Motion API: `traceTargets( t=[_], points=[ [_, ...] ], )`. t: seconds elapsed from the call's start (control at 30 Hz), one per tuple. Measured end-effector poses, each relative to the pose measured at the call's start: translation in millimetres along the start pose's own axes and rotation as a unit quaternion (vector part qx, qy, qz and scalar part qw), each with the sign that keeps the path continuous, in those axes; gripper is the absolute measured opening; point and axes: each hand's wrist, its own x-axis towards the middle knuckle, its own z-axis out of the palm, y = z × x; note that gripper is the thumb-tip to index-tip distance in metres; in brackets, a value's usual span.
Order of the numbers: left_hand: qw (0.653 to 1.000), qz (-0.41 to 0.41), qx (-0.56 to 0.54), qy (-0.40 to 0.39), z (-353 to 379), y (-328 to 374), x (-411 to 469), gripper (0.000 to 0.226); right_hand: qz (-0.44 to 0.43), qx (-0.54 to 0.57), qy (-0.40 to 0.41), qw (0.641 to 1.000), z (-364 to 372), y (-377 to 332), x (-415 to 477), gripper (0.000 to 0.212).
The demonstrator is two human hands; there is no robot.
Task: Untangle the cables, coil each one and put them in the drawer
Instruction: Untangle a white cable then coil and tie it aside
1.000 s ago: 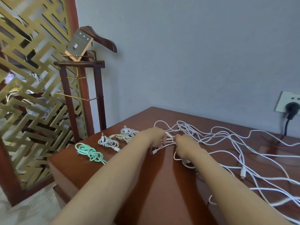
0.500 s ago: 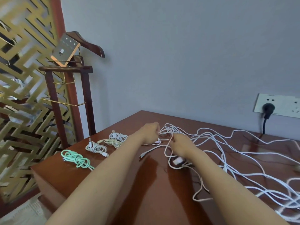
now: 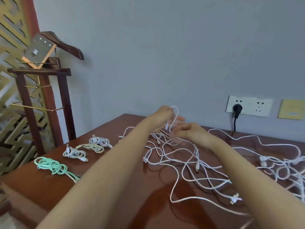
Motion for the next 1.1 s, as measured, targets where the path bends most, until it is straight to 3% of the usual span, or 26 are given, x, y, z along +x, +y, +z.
traceTargets(
  t=[0.1, 0.23, 0.37, 0.53, 0.63, 0.8, 0.87, 0.97, 1.1],
  points=[
    [0.995, 0.003, -0.087, -0.042, 23.0, 13.1, -1.8, 0.039, 0.004, 0.016, -0.003, 1.0, -14.2, 5.8, -15.8, 0.019],
    [0.992, 0.011, -0.107, -0.064, 53.2, 24.3, -5.6, 0.038, -0.039, 0.002, 0.122, 0.992, -29.8, 20.1, -37.3, 0.026],
    [0.987, 0.004, -0.124, -0.102, 86.2, 24.3, -11.9, 0.02, -0.083, -0.011, 0.253, 0.964, -46.4, 39.0, -58.5, 0.029],
    [0.978, 0.005, -0.162, -0.134, 125.8, 11.0, -18.9, 0.018, -0.083, -0.15, 0.342, 0.924, -52.1, 56.9, -87.4, 0.015],
    [0.982, 0.008, -0.138, -0.126, 148.0, -3.7, -21.6, 0.012, -0.099, -0.227, 0.347, 0.904, -50.6, 67.1, -104.4, 0.019],
    [0.992, 0.056, -0.037, -0.11, 171.1, -25.2, -21.2, 0.035, -0.077, -0.298, 0.334, 0.891, -56.8, 77.1, -120.4, 0.022],
    [0.993, 0.085, -0.002, -0.076, 177.8, -34.0, -21.8, 0.021, -0.07, -0.311, 0.337, 0.886, -59.8, 80.8, -123.2, 0.019],
    [0.996, 0.081, -0.012, -0.046, 182.8, -46.9, -26.2, 0.018, -0.049, -0.321, 0.323, 0.889, -61.0, 88.0, -122.1, 0.014],
    [0.99, 0.109, -0.04, -0.086, 179.8, -55.9, -32.3, 0.027, -0.017, -0.301, 0.308, 0.903, -63.7, 87.7, -124.9, 0.013]
  ],
)
